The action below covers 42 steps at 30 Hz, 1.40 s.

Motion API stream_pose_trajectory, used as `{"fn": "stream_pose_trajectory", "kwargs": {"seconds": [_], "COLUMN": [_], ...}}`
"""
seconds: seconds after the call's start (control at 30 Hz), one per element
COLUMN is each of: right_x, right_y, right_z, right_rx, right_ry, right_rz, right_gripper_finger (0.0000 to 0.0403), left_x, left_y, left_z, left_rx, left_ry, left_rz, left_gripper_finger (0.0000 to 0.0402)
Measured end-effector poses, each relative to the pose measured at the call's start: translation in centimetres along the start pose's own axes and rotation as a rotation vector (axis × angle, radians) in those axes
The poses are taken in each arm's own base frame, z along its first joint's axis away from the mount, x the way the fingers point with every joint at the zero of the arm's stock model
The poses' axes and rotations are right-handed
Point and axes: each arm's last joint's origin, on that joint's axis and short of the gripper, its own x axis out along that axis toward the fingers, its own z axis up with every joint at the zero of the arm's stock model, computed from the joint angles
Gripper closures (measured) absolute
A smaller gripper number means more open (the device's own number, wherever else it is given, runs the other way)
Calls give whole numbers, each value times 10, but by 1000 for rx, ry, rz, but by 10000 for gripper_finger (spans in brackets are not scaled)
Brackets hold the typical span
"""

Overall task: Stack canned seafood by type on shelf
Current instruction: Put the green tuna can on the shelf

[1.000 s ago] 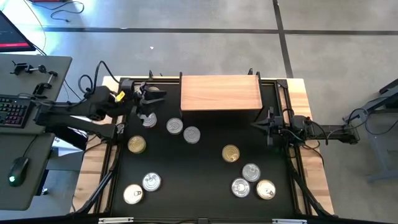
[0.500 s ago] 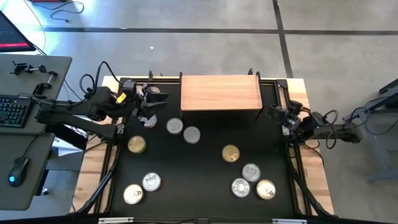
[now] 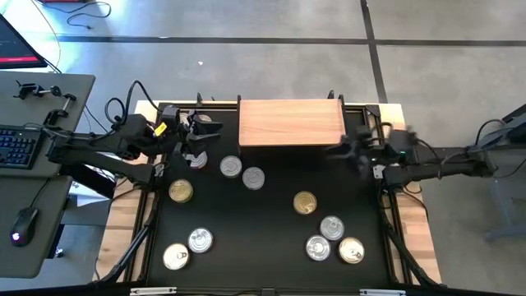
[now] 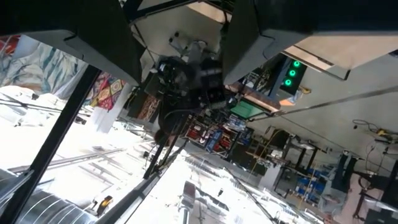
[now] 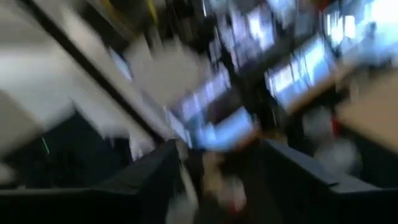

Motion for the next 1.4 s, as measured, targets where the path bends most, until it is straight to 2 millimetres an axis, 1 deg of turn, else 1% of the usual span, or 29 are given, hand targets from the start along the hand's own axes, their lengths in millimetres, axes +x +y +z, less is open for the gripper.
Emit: {"fn": "stream_pose_trajectory", "kwargs": {"seconds": [0.13, 0.2, 0.27, 0.37, 0.5, 0.6, 0.73, 0.8, 0.87, 0.97, 1.1, 1.17, 1.27, 1.33, 1.4], "right_x": [19, 30, 40, 55, 82, 105, 126, 133, 141, 151, 160, 165, 172, 174, 175], "right_y": [3, 4, 4, 6, 4, 2, -11, -16, -22, -29, -38, -43, -46, -47, -46], "right_z": [9, 10, 11, 9, -7, -22, -40, -45, -51, -60, -70, -75, -81, -83, -83], "right_rx": [11, 2, -12, -36, -31, -30, -75, -41, 30, 81, 85, 130, 196, 190, 141], "right_ry": [254, 382, 504, 690, 912, 1039, 1179, 1205, 1198, 1206, 1229, 1239, 1272, 1293, 1272], "right_rz": [-79, -119, -173, -258, -350, -444, -681, -788, -891, -942, -958, -951, -875, -825, -837], "right_gripper_finger": [90, 64, 48, 36, 34, 33, 33, 33, 33, 33, 33, 33, 33, 33, 33], "left_x": [0, 0, 0, -1, -8, -21, -42, -51, -57, -64, -67, -67, -67, -66, -64], "left_y": [0, 0, 0, 0, -1, -2, -3, -3, -3, -3, -3, -3, -3, -3, -3], "left_z": [0, 0, 0, 0, 5, 12, 23, 28, 32, 37, 38, 38, 38, 37, 36], "left_rx": [0, 1, 7, 65, 130, 137, 134, 132, 135, 161, 175, 175, 175, 176, 177], "left_ry": [2, 4, 5, 6, -2, 14, 3, -13, -32, -55, -59, -57, -56, -53, -48], "left_rz": [-3, -6, -6, -7, -16, -63, -96, -101, -106, -114, -114, -113, -113, -112, -107], "left_gripper_finger": [186, 186, 186, 186, 186, 186, 186, 186, 186, 186, 186, 186, 186, 186, 186]}}
